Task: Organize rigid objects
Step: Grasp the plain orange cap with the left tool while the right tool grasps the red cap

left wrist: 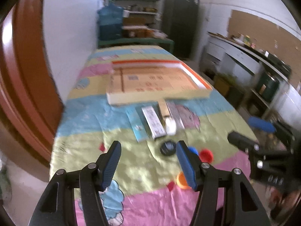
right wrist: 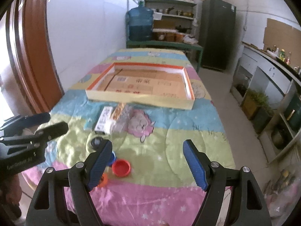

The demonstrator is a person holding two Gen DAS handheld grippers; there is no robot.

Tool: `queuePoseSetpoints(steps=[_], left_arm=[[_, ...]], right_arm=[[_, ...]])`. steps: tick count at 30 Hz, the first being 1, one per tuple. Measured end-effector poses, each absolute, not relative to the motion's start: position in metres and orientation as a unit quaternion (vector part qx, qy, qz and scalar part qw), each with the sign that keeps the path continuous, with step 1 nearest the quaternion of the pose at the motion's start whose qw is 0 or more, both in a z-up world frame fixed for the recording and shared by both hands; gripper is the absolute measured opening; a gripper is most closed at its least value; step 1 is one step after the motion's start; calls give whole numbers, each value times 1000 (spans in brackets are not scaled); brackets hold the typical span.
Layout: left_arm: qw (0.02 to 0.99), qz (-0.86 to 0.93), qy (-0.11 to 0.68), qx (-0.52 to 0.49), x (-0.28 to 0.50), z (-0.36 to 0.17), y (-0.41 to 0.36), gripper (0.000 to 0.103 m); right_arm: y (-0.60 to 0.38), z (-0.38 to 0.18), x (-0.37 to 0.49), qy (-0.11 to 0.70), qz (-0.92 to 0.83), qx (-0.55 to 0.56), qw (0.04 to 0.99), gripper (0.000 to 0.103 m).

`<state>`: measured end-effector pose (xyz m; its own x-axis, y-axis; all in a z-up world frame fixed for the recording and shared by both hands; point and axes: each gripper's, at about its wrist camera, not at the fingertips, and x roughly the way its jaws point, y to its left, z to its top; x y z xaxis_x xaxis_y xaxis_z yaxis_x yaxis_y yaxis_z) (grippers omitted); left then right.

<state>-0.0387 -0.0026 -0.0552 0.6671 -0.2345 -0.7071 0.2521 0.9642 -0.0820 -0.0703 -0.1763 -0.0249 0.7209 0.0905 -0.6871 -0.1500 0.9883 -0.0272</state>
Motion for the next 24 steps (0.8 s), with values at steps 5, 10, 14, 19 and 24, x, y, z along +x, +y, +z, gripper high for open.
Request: queuePoseSetpoints(steps=[5, 10, 14, 19, 24], left_arm=[[897, -190, 396, 51, -57, -81, -8, 61], [885, -216, 401, 93, -66, -93, -14, 61], [875, -240, 409, 94, -71, -101, -21, 59], [871, -254, 405, 112, -71, -107, -31, 59], [873, -249, 404, 110, -60, -111, -36, 59]], right_arm=[[-179, -42, -77, 386, 81, -41, 918, 79], [-182, -52, -85, 401, 102, -40, 909, 79], [-180, -54, -88, 409, 107, -44, 905, 79], [-182, -54, -88, 413, 104, -43, 904, 79], [-183, -57, -85, 419, 108, -41, 901, 79]])
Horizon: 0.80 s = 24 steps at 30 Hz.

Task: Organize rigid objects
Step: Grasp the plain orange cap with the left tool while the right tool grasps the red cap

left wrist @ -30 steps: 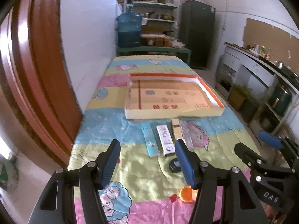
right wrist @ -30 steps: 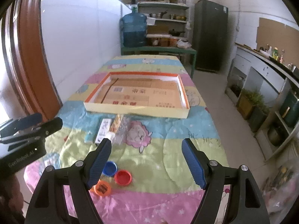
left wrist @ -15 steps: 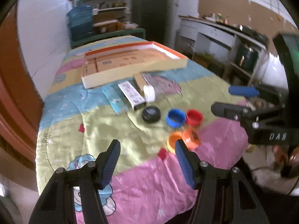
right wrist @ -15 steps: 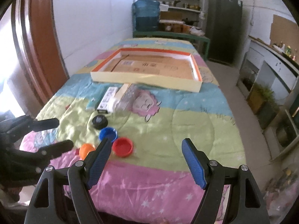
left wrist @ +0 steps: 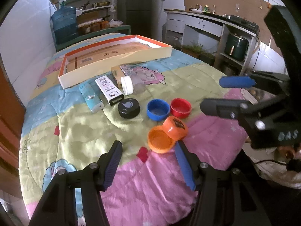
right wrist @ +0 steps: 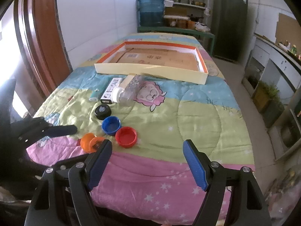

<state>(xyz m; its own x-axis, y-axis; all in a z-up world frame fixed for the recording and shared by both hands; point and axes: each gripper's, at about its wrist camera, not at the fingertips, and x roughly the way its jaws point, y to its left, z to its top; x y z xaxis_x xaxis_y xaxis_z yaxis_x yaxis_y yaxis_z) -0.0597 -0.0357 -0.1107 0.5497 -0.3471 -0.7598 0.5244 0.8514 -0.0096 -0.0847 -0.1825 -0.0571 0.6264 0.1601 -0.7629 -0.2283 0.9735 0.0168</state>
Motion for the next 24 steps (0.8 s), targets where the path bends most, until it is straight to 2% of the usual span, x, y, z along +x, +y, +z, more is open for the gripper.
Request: queuePoseSetpoints(steps=[5, 7, 9, 11, 15, 19, 21, 24], left_arm=[[878, -245, 396, 107, -51, -112, -37, 54], [880, -246, 392, 107, -50, -113, -36, 51], [883, -242, 389, 106, -50, -113, -35, 45], [885, -239, 385, 102, -49, -113, -32, 38], [889, -235, 382, 94, -49, -113, -26, 31], [891, -231, 381, 85, -48, -113, -24, 31], [892, -230, 380, 84, -48, -113, -23, 31], [893, -228, 379, 84, -49, -113, -22, 31]], right_arm=[[-181, -65, -82, 428, 117, -51, 895, 78], [-179, -69, -80, 433, 123, -54, 891, 72], [-176, -75, -76, 441, 134, -57, 885, 60], [-172, -81, -71, 450, 149, -61, 878, 54], [-163, -87, -67, 443, 161, -79, 878, 50], [-157, -87, -60, 437, 174, -88, 878, 40], [-153, -87, -57, 435, 179, -92, 878, 30], [-149, -87, -55, 434, 181, -102, 877, 30]])
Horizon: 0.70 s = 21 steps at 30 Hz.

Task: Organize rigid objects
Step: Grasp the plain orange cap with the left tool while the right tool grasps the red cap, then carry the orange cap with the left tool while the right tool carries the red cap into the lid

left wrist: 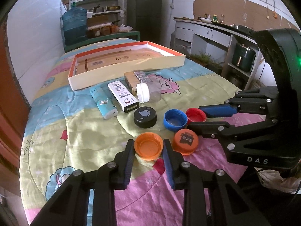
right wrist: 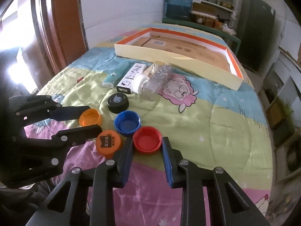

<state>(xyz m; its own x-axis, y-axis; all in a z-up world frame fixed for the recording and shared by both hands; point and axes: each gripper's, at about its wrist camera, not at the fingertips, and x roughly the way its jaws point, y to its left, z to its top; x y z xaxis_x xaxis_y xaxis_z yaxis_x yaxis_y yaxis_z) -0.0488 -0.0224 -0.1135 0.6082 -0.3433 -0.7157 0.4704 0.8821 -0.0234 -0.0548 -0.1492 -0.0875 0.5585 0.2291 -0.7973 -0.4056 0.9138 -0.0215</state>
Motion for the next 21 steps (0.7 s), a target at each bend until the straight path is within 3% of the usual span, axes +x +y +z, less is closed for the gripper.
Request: queuePoseSetpoints(steps=[21], left_arm=[[912, -196, 358, 46, -18, -63, -25, 30]], right_arm=[[-166, -55, -36, 412, 169, -53, 894, 30]])
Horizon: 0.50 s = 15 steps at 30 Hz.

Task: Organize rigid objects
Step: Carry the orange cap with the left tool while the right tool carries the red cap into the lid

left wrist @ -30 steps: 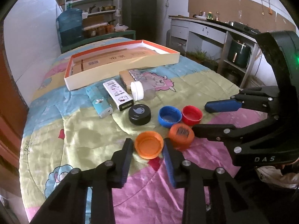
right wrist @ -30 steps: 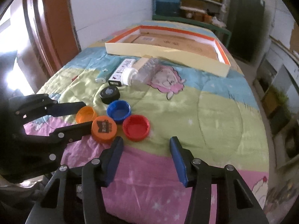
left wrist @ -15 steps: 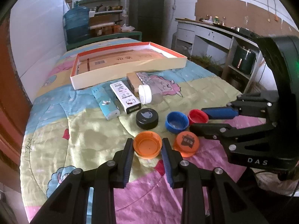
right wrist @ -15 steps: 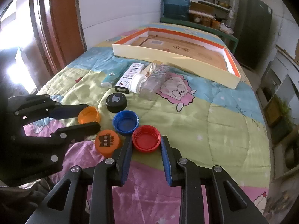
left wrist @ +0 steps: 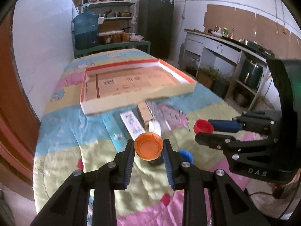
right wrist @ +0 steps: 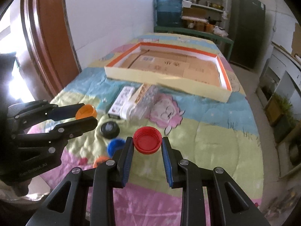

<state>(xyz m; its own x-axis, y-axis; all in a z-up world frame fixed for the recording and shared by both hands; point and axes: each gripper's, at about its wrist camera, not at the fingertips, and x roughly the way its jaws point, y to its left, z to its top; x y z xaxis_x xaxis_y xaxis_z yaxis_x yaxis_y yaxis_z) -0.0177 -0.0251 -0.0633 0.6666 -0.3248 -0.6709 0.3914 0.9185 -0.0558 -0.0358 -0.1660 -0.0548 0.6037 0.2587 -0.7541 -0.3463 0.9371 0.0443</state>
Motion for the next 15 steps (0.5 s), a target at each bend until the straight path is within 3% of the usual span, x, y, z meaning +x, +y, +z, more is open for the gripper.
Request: queuePoseSetpoints(steps=[15], left_arm=[[932, -111, 346, 1, 49, -6, -22, 30]], right_arm=[[-181, -12, 17, 376, 169, -18, 911, 30]])
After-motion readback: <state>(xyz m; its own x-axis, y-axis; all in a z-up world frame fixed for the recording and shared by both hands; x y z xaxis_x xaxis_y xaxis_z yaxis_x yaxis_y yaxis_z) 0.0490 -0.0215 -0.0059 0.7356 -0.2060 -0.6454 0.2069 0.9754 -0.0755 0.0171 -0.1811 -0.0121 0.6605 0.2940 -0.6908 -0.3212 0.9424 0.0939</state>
